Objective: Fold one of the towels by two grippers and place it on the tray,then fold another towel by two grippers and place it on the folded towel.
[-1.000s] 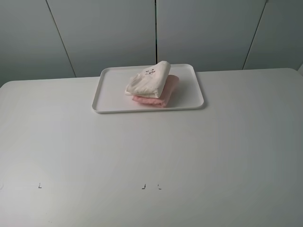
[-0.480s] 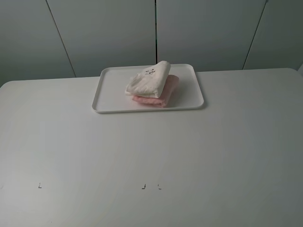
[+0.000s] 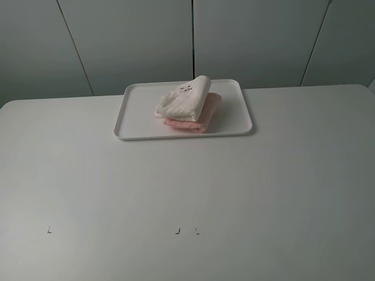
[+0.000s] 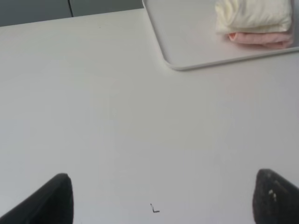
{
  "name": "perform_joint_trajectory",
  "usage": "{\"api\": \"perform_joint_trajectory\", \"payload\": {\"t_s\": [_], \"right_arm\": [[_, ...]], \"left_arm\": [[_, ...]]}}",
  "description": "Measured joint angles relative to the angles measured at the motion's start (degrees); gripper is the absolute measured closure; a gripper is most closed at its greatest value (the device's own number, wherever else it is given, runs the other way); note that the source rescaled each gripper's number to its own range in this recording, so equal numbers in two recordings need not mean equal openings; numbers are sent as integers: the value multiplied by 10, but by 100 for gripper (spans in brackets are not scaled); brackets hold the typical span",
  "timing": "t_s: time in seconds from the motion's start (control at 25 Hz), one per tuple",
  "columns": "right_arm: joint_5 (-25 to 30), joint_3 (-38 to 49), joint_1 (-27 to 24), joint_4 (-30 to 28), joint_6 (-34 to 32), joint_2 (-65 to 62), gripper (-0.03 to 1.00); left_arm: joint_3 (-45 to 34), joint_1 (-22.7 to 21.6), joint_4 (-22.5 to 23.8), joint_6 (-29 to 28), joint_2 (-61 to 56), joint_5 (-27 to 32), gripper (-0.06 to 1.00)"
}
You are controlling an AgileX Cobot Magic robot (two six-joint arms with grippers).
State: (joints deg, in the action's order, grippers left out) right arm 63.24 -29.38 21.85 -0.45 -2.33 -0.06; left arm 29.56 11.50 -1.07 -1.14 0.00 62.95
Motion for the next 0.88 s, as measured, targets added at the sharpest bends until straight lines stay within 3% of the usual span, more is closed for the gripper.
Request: {"api": "perform_joint_trajectory", "payload": {"t_s": [0.88], "right_arm": [[-4, 0, 0, 0, 2, 0, -3]], "left_arm": [[-2, 0, -1, 4, 0, -6, -5]]}}
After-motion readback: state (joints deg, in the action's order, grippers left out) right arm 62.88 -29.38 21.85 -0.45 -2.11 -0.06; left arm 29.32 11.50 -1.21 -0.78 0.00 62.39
